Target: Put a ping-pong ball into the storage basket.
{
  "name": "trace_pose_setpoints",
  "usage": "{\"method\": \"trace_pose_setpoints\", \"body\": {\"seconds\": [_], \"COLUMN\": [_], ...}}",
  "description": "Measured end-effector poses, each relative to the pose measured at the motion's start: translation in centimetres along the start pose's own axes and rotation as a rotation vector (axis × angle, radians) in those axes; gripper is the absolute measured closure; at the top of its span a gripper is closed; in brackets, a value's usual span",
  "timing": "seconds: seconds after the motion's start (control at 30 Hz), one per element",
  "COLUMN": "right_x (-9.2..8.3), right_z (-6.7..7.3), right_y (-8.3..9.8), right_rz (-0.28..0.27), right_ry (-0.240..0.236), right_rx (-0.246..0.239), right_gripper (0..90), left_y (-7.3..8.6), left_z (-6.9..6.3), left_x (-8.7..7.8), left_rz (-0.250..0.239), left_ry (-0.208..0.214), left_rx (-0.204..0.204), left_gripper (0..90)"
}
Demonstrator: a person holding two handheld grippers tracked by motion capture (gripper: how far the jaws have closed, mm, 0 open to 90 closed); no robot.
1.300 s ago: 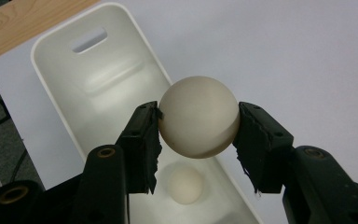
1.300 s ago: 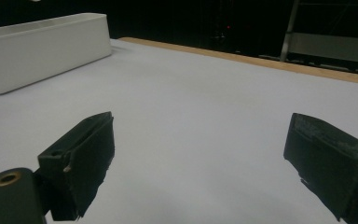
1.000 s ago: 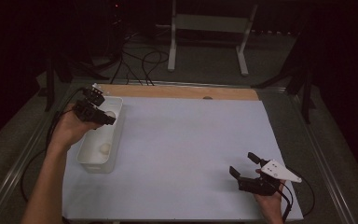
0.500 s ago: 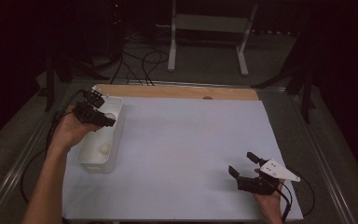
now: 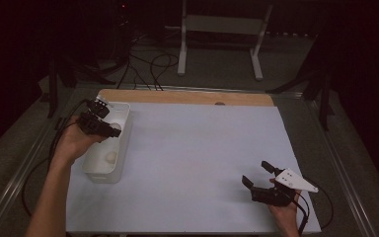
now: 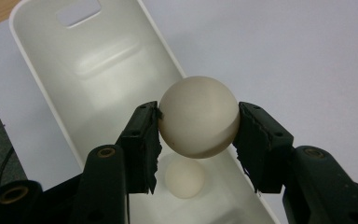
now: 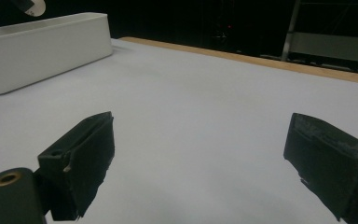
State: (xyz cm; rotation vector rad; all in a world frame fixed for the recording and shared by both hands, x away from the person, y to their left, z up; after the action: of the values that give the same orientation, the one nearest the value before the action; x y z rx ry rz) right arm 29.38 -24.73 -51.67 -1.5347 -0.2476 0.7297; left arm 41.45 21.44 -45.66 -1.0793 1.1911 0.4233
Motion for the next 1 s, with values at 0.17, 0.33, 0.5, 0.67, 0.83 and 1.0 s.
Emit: {"method": "trace_pose_setpoints", "body": {"seconds": [0.17, 0.33, 0.5, 0.67, 0.83, 1.0], "right_x": [0.0, 0.0, 0.0, -0.1, -0.1, -0.1], "right_z": [-0.1, 0.0, 0.0, 0.0, 0.0, 0.0], "right_y": [0.0, 0.0, 0.0, -0.1, 0.0, 0.0], "right_rz": [-0.001, 0.001, -0.001, -0.004, -0.002, -0.002], "right_ry": [0.001, 0.000, 0.001, 0.002, 0.002, 0.003], "right_rx": [0.001, 0.001, 0.000, -0.002, -0.003, -0.001], "right_gripper": [8.4, 8.4, 8.4, 8.4, 8.3, 8.4], "left_y": [0.2, 0.5, 0.8, 1.0, 1.3, 1.6], "left_z": [0.0, -0.1, -0.1, -0.3, -0.1, 0.2], "left_x": [0.1, 0.5, 0.7, 0.9, 1.1, 1.2], "left_rz": [0.000, -0.002, -0.001, -0.005, -0.002, -0.001], "left_ry": [0.002, 0.004, 0.006, 0.007, 0.006, -0.001], "left_rx": [-0.001, -0.005, -0.007, -0.011, -0.017, -0.026], "left_gripper": [51.2, 51.2, 51.2, 51.1, 51.2, 51.1]}}
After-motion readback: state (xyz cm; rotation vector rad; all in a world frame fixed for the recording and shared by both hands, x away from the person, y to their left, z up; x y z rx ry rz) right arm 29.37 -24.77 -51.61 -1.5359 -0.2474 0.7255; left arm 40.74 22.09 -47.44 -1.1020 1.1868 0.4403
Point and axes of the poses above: each handheld gripper's, and its own axes: x roughly forward along the jaws, y roughly out of its underside, z roughly to its left, the point moved 8 cm from there along x, roughly forward along the jaws
